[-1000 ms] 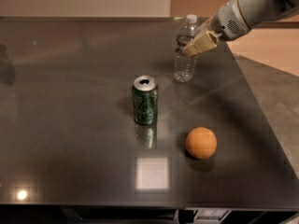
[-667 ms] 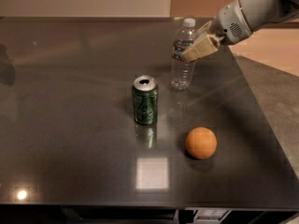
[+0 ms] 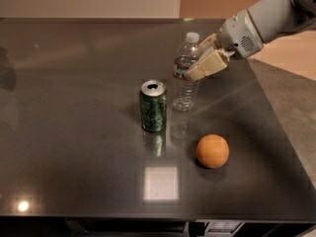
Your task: Move water bottle near green can
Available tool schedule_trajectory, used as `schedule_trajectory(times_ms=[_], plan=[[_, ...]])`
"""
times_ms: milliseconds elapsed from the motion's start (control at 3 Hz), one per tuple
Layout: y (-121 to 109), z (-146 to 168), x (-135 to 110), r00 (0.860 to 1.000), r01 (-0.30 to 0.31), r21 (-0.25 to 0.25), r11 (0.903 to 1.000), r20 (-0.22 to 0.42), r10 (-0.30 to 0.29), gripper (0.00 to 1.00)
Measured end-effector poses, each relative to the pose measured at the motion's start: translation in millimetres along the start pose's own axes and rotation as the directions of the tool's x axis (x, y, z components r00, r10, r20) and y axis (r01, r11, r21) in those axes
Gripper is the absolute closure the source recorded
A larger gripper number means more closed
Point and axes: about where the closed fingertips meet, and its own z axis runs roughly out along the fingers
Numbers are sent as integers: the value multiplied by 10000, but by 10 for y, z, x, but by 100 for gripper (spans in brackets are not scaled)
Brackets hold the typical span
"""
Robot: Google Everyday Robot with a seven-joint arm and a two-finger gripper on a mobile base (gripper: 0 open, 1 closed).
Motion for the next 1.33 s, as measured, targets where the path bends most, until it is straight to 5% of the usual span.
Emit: schedule_trajectory(times_ms=[333, 1333], plan=[[142, 65, -29, 9988, 497, -229, 9985, -15, -497, 84], [290, 173, -25, 9928, 1192, -568, 9912, -16, -1195, 15]])
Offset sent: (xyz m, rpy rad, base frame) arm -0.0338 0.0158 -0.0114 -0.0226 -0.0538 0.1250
